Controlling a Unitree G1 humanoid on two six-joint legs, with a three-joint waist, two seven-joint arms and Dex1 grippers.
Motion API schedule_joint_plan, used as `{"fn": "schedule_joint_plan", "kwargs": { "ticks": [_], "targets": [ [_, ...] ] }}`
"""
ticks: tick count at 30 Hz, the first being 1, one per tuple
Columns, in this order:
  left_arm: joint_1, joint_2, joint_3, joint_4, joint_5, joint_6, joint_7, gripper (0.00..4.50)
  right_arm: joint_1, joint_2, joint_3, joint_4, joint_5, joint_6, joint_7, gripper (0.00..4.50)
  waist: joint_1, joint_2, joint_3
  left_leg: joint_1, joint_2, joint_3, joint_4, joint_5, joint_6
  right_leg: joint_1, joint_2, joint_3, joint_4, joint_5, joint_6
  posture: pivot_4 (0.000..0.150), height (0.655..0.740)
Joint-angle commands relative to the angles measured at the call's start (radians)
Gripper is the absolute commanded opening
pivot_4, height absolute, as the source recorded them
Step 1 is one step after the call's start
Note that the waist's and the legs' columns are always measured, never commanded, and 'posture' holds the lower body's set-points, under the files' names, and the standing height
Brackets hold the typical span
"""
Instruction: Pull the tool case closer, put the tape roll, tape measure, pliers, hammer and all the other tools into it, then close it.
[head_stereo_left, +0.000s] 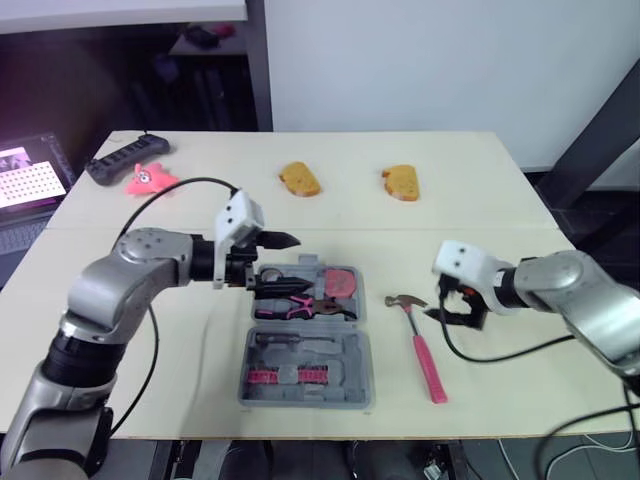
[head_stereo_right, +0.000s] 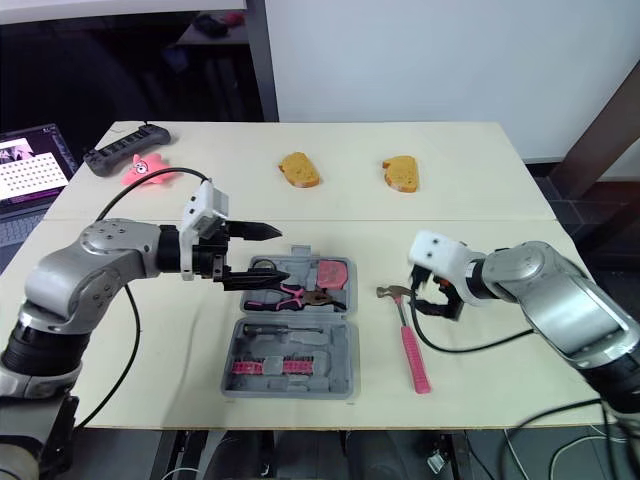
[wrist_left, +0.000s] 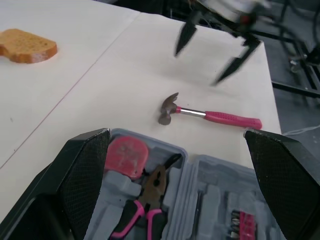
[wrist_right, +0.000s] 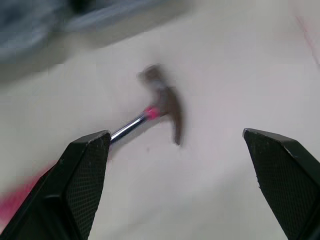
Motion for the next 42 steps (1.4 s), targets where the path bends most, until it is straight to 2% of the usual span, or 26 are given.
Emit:
{"fn": "schedule_joint_plan", "kwargs": {
  "ticks": [1,4,8,13,17,20,21,23,27,30,34,38,40,42],
  "targets": [
    [0.018,0.006,0.039,-0.067,-0.018,-0.011,0.024,4.5,-0.111,0.022,0.128,0.153,-0.242,-0.457,0.155,4.46,0.0,0.001,0.001,0.0,0.0,0.001,0.0,0.0,0.0,0.0,0.0,0.0,0.0,0.0,0.0,0.15,0.715],
    [0.036,0.006,0.051,-0.089,-0.024,-0.004,0.043,4.5,-0.182,0.075,0.197,0.298,-0.378,-0.724,0.192,4.46,0.006,0.0,0.001,0.0,0.0,0.001,0.002,0.0,-0.001,0.0,-0.001,0.001,0.0,0.0,0.0,0.15,0.715],
    [0.064,0.019,0.059,-0.114,-0.024,0.002,0.063,4.5,-0.287,0.162,0.282,0.499,-0.612,-1.138,0.09,4.46,0.006,0.001,0.002,0.0,0.0,0.001,0.002,0.0,-0.001,0.0,-0.001,0.001,0.001,0.0,-0.001,0.15,0.715],
    [0.068,0.025,0.064,-0.116,-0.032,0.013,0.082,4.5,-0.339,0.241,0.317,0.627,-0.735,-1.351,0.046,4.46,0.006,0.001,0.002,0.0,0.0,0.001,0.001,0.001,-0.001,0.0,-0.001,0.001,0.002,0.0,-0.001,0.15,0.715],
    [0.072,0.034,0.074,-0.128,-0.044,0.023,0.09,4.5,-0.349,0.293,0.338,0.688,-0.821,-1.426,0.019,4.46,0.006,0.001,0.002,0.001,0.0,0.001,0.002,0.001,-0.001,0.0,-0.001,0.001,0.003,0.001,-0.001,0.15,0.715],
    [0.077,0.038,0.075,-0.135,-0.049,0.025,0.094,4.5,-0.353,0.33,0.348,0.735,-0.893,-1.444,-0.013,3.61,0.004,0.0,0.002,0.002,0.0,0.001,0.002,0.001,-0.001,0.002,-0.001,0.001,0.003,0.001,-0.001,0.15,0.715],
    [0.077,0.039,0.075,-0.136,-0.051,0.025,0.095,4.5,-0.354,0.338,0.347,0.745,-0.905,-1.446,-0.016,3.2,0.003,0.0,0.001,0.003,0.0,0.001,0.002,0.001,-0.001,0.002,-0.001,0.001,0.003,0.001,-0.001,0.15,0.715],
    [0.077,0.042,0.075,-0.137,-0.055,0.024,0.097,4.5,-0.352,0.347,0.341,0.754,-0.915,-1.449,-0.016,2.12,0.001,-0.001,0.001,0.005,0.0,0.001,0.002,0.001,-0.001,0.005,-0.001,0.001,0.003,0.001,-0.002,0.15,0.715],
    [0.074,0.042,0.066,-0.136,-0.055,0.015,0.098,4.5,-0.35,0.342,0.301,0.744,-0.895,-1.393,0.015,0.18,0.002,-0.001,0.001,0.016,0.0,0.002,0.001,0.001,-0.001,0.016,-0.001,0.001,0.003,-0.001,-0.005,0.15,0.715],
    [0.066,0.037,0.051,-0.13,-0.049,0.009,0.096,4.5,-0.334,0.306,0.262,0.714,-0.831,-1.335,0.08,0.08,0.008,0.001,0.003,0.018,0.0,0.002,0.001,0.001,-0.001,0.018,-0.001,0.001,0.002,-0.001,-0.004,0.15,0.715],
    [0.054,0.027,0.034,-0.108,-0.018,-0.024,0.102,4.5,-0.254,0.262,0.165,0.614,-0.655,-1.147,0.19,0.08,0.014,0.001,0.003,0.017,0.0,0.002,0.001,0.001,-0.001,0.018,-0.001,0.001,0.002,0.0,-0.002,0.15,0.715],
    [0.043,0.017,0.025,-0.087,-0.013,-0.043,0.082,4.5,-0.081,0.166,-0.03,0.417,-0.439,-0.736,0.322,0.08,0.023,0.001,0.003,0.017,0.0,0.002,0.001,0.001,-0.001,0.018,-0.001,0.001,0.002,0.0,-0.002,0.15,0.715],
    [0.041,0.015,0.014,-0.078,-0.008,-0.051,0.072,4.5,-0.003,0.15,-0.098,0.312,-0.411,-0.495,0.356,0.08,0.03,0.002,0.003,0.017,0.0,0.002,0.001,0.001,-0.001,0.018,-0.001,0.001,0.002,0.0,-0.002,0.15,0.715],
    [0.036,0.009,0.002,-0.069,-0.007,-0.063,0.055,4.5,0.062,0.167,-0.155,0.205,-0.407,-0.166,0.365,0.08,0.028,0.002,0.003,0.018,0.0,0.002,0.002,0.001,-0.001,0.018,-0.001,0.001,0.002,0.0,-0.002,0.15,0.715]
  ]
}}
